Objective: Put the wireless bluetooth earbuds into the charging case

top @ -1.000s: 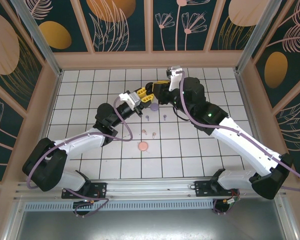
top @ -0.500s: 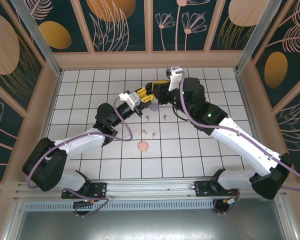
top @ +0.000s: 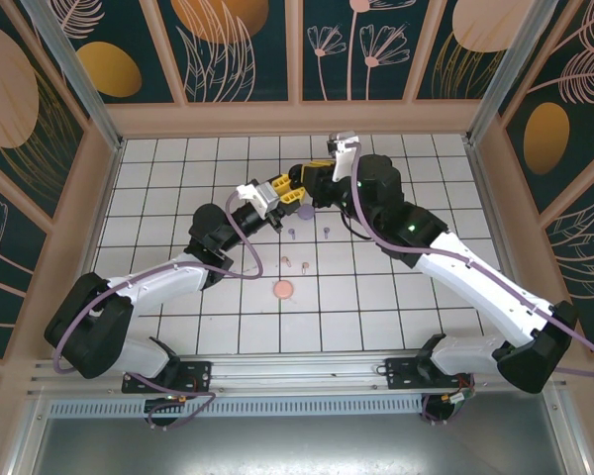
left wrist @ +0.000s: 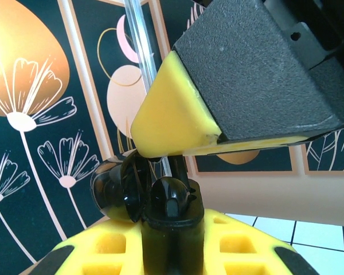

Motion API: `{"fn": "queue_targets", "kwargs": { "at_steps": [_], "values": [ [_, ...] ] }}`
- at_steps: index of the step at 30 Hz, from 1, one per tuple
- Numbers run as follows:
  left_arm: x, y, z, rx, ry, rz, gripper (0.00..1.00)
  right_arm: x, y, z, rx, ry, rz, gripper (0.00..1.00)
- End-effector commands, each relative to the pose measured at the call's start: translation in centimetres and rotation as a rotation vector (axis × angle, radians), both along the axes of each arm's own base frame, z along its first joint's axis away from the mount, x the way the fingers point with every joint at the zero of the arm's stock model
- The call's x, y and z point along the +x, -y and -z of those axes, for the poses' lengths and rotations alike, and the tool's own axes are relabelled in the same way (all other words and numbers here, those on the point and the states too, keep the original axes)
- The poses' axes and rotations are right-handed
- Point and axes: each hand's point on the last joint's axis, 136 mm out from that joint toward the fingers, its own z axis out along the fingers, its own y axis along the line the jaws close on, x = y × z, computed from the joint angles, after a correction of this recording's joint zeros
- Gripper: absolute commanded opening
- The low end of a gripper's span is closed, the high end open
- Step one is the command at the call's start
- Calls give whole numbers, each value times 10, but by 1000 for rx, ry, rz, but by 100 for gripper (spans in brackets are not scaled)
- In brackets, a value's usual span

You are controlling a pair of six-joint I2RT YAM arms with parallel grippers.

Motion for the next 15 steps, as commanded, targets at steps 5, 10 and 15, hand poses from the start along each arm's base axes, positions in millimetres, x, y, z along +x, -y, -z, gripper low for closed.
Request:
{"fn": "queue_targets", "kwargs": {
  "at_steps": [5,10,15],
  "values": [
    [-7,0,-24,-55,51,25,0,-5,-10,22,-83,11,-62,16],
    [-7,0,-26,-57,52,24,0,-17,-19,33,-150,48,-143,15],
    [-5,1,-25,-57,51,23,0,-16,-18,41,-178,35,-131,17]
  ]
}}
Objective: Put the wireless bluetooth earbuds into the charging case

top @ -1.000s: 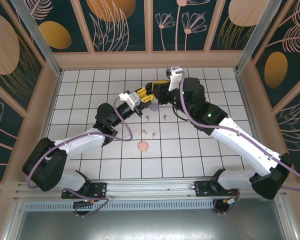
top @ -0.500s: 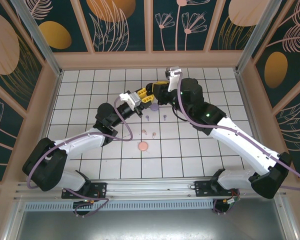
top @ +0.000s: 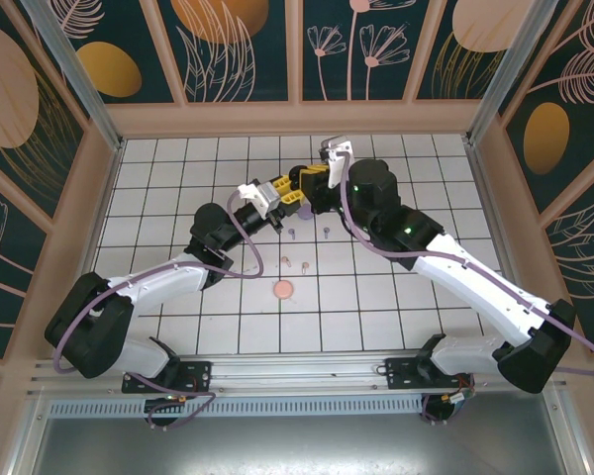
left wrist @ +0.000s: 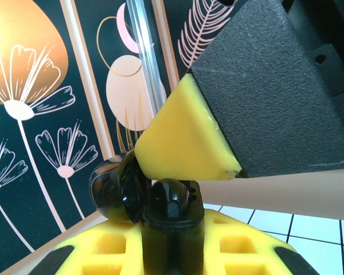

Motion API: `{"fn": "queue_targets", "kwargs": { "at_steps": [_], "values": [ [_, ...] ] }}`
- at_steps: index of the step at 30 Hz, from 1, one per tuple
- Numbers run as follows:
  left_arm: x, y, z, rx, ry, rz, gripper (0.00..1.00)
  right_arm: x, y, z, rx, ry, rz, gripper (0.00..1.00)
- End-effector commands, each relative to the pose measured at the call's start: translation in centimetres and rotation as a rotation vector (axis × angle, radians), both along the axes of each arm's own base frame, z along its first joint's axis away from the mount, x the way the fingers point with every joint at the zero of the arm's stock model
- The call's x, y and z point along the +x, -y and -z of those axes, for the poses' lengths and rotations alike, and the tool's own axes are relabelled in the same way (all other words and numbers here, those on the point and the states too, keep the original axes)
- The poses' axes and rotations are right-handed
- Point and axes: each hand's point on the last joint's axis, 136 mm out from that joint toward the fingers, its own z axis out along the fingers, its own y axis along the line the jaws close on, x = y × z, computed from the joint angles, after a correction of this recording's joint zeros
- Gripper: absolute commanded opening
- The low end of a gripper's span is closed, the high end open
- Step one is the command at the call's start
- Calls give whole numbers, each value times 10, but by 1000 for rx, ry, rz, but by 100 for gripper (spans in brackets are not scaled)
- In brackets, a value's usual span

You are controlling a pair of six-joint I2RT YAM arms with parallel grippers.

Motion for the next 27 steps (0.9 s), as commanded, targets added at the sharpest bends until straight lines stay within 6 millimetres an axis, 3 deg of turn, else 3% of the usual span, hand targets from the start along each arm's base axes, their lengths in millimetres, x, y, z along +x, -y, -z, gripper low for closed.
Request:
{"fn": "queue_targets", "kwargs": {
  "at_steps": [1,3,7,13,19,24,27],
  "values": [
    [-8,0,-31,-69,75,27,0,-11,-11,27,-72,-41,-60,18],
    [-8,1,-30,-69,73,28,0,-6,-7,22,-61,-44,-22,23],
    [-7,1,-28,-68,66,29,0,7,6,5,-3,-53,76,46],
    [-6,2,-25,-65,60,29,0,8,21,-34,131,-47,125,59],
    [-4,4,-19,-61,45,32,0,-2,34,-69,237,-34,116,65],
    [-3,6,-15,-57,38,42,0,8,43,-66,246,-74,134,64],
    [-6,9,-10,-38,34,61,0,23,47,-55,218,-132,140,57]
  ]
}}
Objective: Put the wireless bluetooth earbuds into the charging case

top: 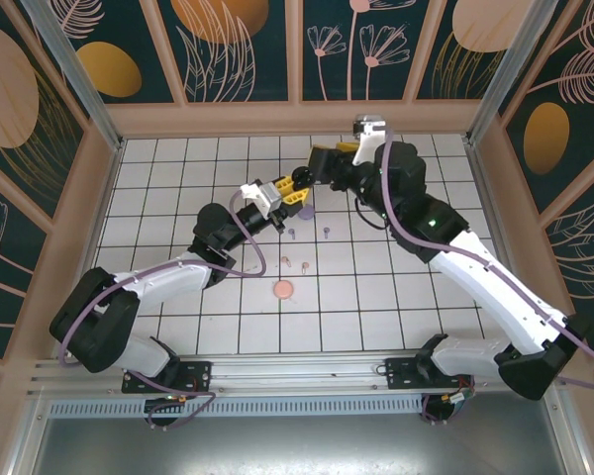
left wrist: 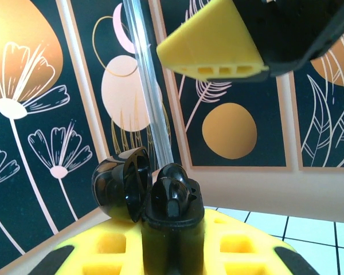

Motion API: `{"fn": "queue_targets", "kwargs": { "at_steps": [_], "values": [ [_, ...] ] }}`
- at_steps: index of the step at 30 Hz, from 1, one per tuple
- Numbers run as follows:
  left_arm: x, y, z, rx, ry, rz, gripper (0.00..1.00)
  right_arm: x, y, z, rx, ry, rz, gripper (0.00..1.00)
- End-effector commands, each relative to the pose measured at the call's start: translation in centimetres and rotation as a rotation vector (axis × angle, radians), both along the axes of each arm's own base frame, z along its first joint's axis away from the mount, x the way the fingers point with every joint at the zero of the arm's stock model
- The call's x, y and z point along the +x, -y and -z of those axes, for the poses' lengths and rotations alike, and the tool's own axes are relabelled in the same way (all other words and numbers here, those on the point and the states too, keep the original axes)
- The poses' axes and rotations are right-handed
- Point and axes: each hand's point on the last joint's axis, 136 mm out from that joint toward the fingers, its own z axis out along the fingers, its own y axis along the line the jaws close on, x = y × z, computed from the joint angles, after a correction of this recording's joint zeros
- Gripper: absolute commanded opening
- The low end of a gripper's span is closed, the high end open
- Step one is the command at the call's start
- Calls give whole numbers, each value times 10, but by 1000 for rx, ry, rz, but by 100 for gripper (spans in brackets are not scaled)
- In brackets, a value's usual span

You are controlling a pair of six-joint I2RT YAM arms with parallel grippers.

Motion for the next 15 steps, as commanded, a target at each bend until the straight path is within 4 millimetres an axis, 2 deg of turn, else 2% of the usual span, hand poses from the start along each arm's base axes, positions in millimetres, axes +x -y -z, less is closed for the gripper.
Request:
{"fn": "queue_targets", "kwargs": {
  "at_steps": [1,2,8,15],
  "values": [
    [-8,5,-13,-21,40,47,0,11,2,8,-7,-82,-24,52],
    [-8,6,-11,-13,33,54,0,17,3,11,-21,-97,-13,47],
    [-11,11,-1,16,16,86,0,41,-18,39,-102,-225,-104,24],
    [-11,14,3,29,6,102,0,50,-42,63,-177,-329,-204,14]
  ]
}}
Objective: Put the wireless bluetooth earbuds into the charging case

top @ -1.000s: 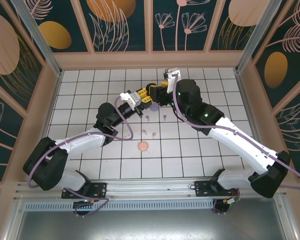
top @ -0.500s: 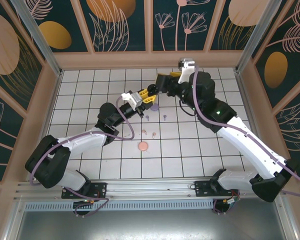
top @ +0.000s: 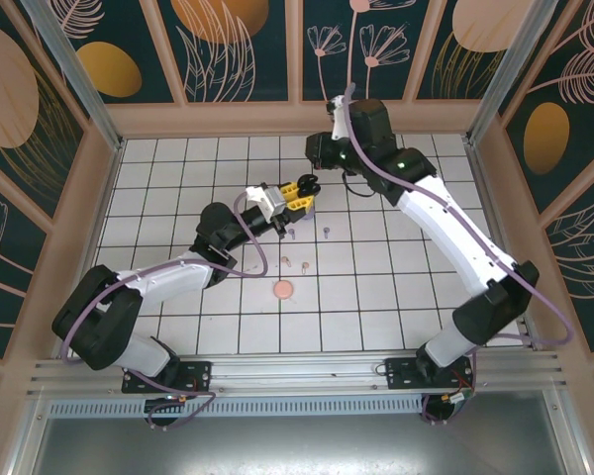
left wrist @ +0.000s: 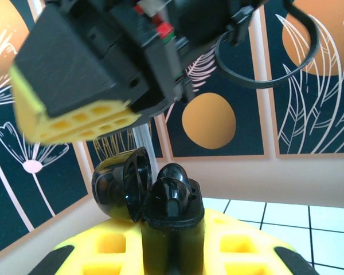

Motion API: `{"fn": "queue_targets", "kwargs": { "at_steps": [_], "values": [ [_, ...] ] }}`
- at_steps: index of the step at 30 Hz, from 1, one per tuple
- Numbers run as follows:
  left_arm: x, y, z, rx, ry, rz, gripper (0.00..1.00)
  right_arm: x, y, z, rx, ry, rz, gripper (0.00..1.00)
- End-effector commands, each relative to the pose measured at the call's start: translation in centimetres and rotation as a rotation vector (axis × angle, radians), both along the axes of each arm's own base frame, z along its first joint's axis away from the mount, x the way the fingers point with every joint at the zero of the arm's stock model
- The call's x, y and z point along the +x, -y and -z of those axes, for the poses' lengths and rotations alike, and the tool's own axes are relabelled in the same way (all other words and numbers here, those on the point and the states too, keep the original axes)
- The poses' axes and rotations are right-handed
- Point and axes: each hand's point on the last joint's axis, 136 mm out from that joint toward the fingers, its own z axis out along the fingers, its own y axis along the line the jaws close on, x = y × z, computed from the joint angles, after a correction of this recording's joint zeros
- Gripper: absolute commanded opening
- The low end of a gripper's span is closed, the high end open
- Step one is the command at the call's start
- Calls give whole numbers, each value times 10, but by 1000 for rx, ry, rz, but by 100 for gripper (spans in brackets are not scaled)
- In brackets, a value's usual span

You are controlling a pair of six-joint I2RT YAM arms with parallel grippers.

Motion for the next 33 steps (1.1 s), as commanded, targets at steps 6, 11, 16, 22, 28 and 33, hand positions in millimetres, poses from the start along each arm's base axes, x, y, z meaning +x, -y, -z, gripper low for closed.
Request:
{"fn": "queue_targets", "kwargs": {
  "at_steps": [6,11,16,22,28,33],
  "values": [
    [-1,6,-12,-19,24,24,0,-31,-6,20,-70,-123,-149,6],
    [3,7,-13,-24,23,19,0,-55,-2,29,-97,-156,-184,0],
    [7,8,-12,-29,15,7,0,-77,9,18,-63,-144,-186,0],
    [8,9,-11,-37,3,12,0,-65,47,-14,32,-55,6,0],
    [13,12,0,-16,-55,13,0,-53,99,-18,78,10,262,13],
    [37,27,27,6,-302,14,0,-50,152,16,87,-17,471,43]
  ]
}}
